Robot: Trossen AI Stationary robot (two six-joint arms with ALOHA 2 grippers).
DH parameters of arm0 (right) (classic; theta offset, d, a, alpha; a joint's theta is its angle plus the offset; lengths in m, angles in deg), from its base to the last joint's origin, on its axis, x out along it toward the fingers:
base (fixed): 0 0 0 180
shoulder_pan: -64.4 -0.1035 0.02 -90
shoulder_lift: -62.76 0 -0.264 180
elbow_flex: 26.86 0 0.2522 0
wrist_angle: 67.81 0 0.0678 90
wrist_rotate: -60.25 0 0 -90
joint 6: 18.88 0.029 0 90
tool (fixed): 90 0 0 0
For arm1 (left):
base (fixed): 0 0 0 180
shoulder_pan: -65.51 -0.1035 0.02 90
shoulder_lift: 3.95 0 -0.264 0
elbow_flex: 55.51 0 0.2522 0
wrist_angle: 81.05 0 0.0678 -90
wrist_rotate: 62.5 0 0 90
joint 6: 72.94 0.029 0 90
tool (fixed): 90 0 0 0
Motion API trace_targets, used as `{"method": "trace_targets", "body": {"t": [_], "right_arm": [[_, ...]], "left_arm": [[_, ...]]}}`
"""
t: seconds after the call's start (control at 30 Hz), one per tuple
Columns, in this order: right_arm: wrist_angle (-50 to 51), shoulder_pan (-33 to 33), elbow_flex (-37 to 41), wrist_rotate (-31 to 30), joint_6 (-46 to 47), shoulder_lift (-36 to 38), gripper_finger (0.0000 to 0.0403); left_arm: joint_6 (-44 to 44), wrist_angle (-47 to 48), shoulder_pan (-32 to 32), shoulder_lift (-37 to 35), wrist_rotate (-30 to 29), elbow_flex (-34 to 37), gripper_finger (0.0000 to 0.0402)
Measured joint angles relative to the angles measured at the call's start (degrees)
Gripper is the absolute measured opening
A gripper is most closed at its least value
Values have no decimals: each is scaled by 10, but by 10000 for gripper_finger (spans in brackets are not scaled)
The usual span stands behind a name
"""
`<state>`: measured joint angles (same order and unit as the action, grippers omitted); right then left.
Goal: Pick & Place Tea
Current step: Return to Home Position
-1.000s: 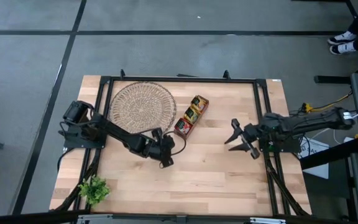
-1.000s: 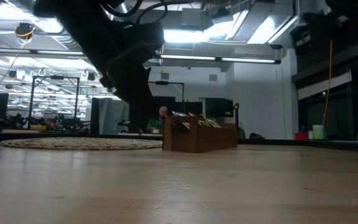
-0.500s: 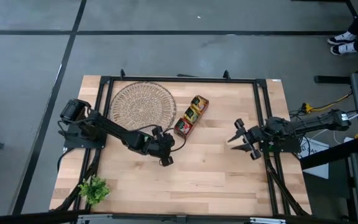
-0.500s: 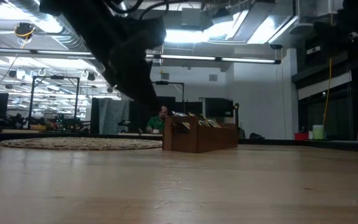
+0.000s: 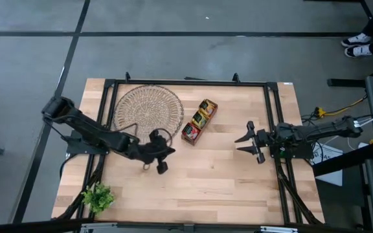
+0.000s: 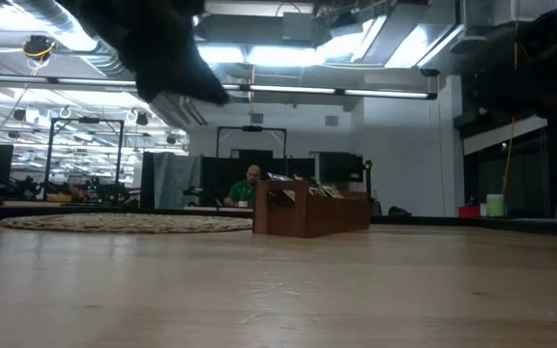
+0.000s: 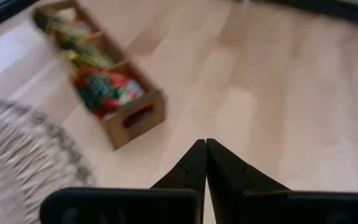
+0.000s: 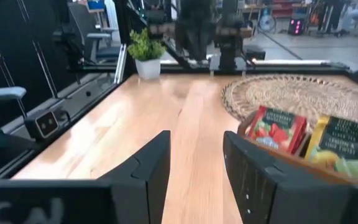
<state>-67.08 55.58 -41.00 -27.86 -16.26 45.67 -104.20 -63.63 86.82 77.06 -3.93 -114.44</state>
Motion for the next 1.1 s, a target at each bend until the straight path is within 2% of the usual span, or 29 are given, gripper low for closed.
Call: {"method": "trace_targets", "body": {"t": [0.23,0.33,0.5,0.63,0.9,1.1], "right_arm": [[108,0,0,-3,2,72,149],[119,0,0,-6,-6,100,149],[121,0,-1,-7,-18,116,149],[121,0,-1,-7,-15,115,149],[121,0,-1,-7,-14,115,149],[120,0,-1,-8,-16,115,149]], "left_arm": [[41,-51,-6,-85,18,60,11],[81,-116,-5,-112,41,94,12],[165,-327,-14,-134,164,156,9],[196,-427,-22,-135,239,198,10],[215,-575,-27,-135,227,288,9],[181,-595,-50,-187,236,373,10]]}}
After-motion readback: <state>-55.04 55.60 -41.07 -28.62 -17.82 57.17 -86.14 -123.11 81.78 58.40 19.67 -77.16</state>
